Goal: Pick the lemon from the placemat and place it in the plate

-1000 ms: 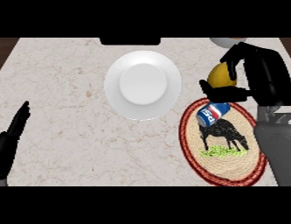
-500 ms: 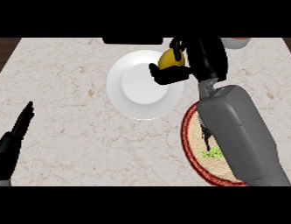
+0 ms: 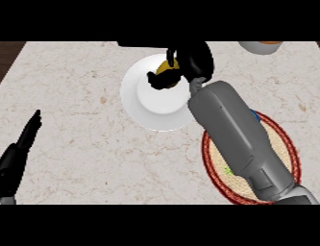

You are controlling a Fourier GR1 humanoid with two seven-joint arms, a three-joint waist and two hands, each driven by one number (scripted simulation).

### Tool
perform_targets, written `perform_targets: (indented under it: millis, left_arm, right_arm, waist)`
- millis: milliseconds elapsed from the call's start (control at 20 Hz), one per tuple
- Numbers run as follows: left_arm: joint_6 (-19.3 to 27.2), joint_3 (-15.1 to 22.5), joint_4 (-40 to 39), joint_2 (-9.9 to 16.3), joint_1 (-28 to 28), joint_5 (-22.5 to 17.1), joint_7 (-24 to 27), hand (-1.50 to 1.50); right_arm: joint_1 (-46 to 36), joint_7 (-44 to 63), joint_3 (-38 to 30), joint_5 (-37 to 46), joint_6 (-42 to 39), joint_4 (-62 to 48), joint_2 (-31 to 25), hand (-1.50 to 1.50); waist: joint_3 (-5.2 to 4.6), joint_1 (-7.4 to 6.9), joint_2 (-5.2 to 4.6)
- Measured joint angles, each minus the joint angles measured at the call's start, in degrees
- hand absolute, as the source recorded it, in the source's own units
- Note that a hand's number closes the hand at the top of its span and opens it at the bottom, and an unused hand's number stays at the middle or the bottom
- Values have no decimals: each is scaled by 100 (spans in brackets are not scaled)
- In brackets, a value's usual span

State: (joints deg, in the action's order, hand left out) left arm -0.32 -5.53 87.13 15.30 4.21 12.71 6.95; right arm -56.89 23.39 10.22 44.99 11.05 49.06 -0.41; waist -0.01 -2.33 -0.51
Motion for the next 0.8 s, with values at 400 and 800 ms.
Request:
perform_targets:
  millis: [400,800]
  left_arm:
    - [-71,36,-106,-29,-249,22,-49,0]
    - [-158,-7,-213,14,-379,6,6,0]
  right_arm:
    - [-373,-365,198,-1245,864,-1478,36,-150]
    - [-599,-591,497,-2226,1771,-2282,40,-150]
  waist:
    - [2,-171,-49]
    - [2,-271,-71]
